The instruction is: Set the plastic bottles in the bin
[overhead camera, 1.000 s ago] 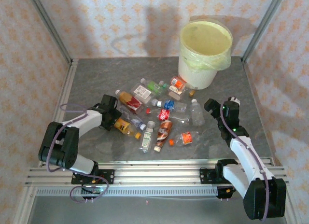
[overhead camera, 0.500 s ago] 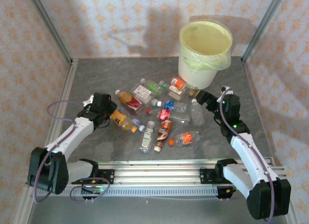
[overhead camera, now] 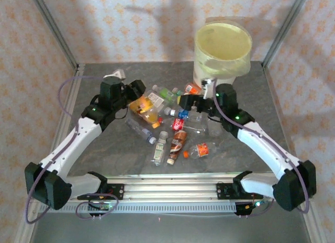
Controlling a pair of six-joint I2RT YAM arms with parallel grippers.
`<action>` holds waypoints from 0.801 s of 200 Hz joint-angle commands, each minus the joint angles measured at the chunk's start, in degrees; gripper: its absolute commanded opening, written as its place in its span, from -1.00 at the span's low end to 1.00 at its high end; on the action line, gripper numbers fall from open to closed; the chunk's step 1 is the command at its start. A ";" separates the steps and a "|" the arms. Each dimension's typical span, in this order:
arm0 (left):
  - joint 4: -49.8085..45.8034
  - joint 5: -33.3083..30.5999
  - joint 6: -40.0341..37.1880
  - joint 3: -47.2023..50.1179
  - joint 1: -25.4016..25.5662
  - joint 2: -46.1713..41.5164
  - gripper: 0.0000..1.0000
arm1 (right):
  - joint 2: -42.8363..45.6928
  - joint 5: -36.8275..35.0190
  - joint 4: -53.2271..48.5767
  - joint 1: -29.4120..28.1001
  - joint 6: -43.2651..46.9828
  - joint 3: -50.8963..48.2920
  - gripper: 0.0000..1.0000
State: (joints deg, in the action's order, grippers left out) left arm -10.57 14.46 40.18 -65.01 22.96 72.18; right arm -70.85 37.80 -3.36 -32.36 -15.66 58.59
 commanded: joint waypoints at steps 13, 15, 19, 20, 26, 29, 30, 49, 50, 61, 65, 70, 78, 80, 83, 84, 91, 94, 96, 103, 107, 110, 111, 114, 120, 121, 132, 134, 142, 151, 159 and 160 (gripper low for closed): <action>3.78 3.60 -2.51 -4.47 2.95 3.24 0.06 | -2.99 0.22 -0.48 -5.33 4.68 3.40 0.98; 3.90 3.68 -2.49 -4.59 3.07 3.43 0.06 | -3.18 -0.39 -0.66 -5.56 4.85 3.54 0.98; 3.89 3.71 -2.34 -4.79 3.41 3.73 0.06 | -3.59 -1.50 -1.35 -6.04 5.29 3.95 0.98; 3.85 3.68 -2.32 -4.83 3.45 3.79 0.06 | -3.64 -1.76 -1.54 -6.17 5.51 4.06 0.98; 3.68 3.41 -2.06 -5.02 3.74 4.13 0.06 | -4.42 -3.11 -2.74 -6.94 6.74 4.65 0.98; 3.63 3.31 -1.92 -5.11 3.91 4.32 0.06 | -4.76 -3.71 -3.22 -7.34 7.35 4.87 0.98; 3.58 3.26 -1.85 -5.16 3.97 4.34 0.06 | -4.93 -3.93 -3.36 -7.48 7.51 4.96 0.98; 3.88 2.31 -0.93 -5.12 4.68 5.11 0.06 | -6.36 -7.84 -2.70 -9.51 9.14 4.75 0.98; 3.84 2.23 -0.91 -5.12 4.75 5.14 0.06 | -6.34 -8.01 -2.53 -9.58 9.06 4.72 0.98; 4.17 1.98 -0.68 -4.99 5.05 5.29 0.06 | -6.77 -9.88 -0.24 -9.96 7.82 3.98 0.98; 4.33 1.92 -0.57 -4.95 5.04 5.34 0.06 | -6.89 -10.35 0.48 -10.00 7.20 3.74 0.98; 4.54 1.86 -0.34 -4.82 5.12 5.47 0.06 | -7.16 -11.04 1.18 -10.00 6.41 3.65 0.99; 4.98 1.71 0.04 -4.62 5.10 5.63 0.06 | -7.61 -11.47 1.72 -10.00 5.36 3.85 0.95; 5.13 1.78 0.13 -4.54 5.17 5.70 0.06 | -7.81 -11.49 1.76 -10.07 5.17 3.95 0.94; 5.31 1.92 0.23 -4.51 5.20 5.76 0.06 | -8.01 -11.35 1.79 -10.09 4.98 4.13 0.92; 5.39 1.90 0.28 -4.47 5.23 5.77 0.06 | -8.04 -11.35 1.83 -10.09 4.96 4.19 0.92; 5.61 1.98 0.57 -4.40 5.25 6.11 0.05 | -8.62 -11.08 1.82 -10.14 4.53 4.54 0.86; 5.70 1.99 0.66 -4.42 5.25 6.21 0.05 | -8.86 -11.07 1.81 -10.20 4.46 4.76 0.84; 5.72 2.09 0.74 -4.42 5.19 6.33 0.05 | -8.93 -11.08 1.83 -10.18 4.36 4.82 0.84; 5.65 2.16 0.85 -4.50 5.20 6.63 0.05 | -9.35 -10.95 1.92 -10.22 4.16 5.08 0.81; 5.42 2.15 0.91 -4.59 5.28 6.80 0.05 | -9.39 -10.88 2.03 -10.18 4.10 5.11 0.80; 5.40 2.22 0.94 -4.68 5.30 6.92 0.05 | -9.53 -10.77 2.12 -10.18 4.13 5.13 0.79; 5.35 2.19 0.95 -4.68 5.28 6.96 0.05 | -9.55 -10.80 2.17 -10.22 4.14 5.09 0.79; 5.30 2.16 1.03 -4.71 5.30 7.09 0.05 | -9.57 -10.84 2.27 -10.26 4.15 5.05 0.78; 5.17 2.25 1.04 -4.77 5.26 7.23 0.04 | -9.61 -10.90 2.51 -10.27 4.07 4.98 0.71; 5.15 2.25 1.12 -4.82 5.30 7.20 0.05 | -9.59 -10.90 2.49 -10.27 4.15 4.97 0.70; 5.01 2.33 1.12 -4.74 5.25 7.33 0.05 | -9.56 -11.29 2.56 -10.27 4.33 4.85 0.56; 5.00 2.33 1.08 -4.72 5.30 7.33 0.05 | -9.57 -11.31 2.54 -10.27 4.43 4.86 0.55; 4.86 2.58 1.12 -4.74 5.27 7.40 0.05 | -9.41 -11.23 2.43 -10.27 4.67 4.78 0.48; 4.79 2.83 1.12 -4.68 5.28 7.47 0.05 | -9.32 -11.17 2.49 -10.27 4.87 4.78 0.39; 4.73 3.16 1.17 -4.68 5.29 7.60 0.05 | -9.29 -11.37 2.30 -10.27 4.97 4.78 0.31; 4.75 3.18 1.19 -4.68 5.27 7.57 0.05 | -9.30 -11.45 2.26 -10.31 5.04 4.83 0.30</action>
State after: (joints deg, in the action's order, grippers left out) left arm -7.40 16.51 40.66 -68.31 27.77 79.94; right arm -80.25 28.18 -3.25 -42.48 -11.22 61.84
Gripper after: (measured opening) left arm 0.562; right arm 0.695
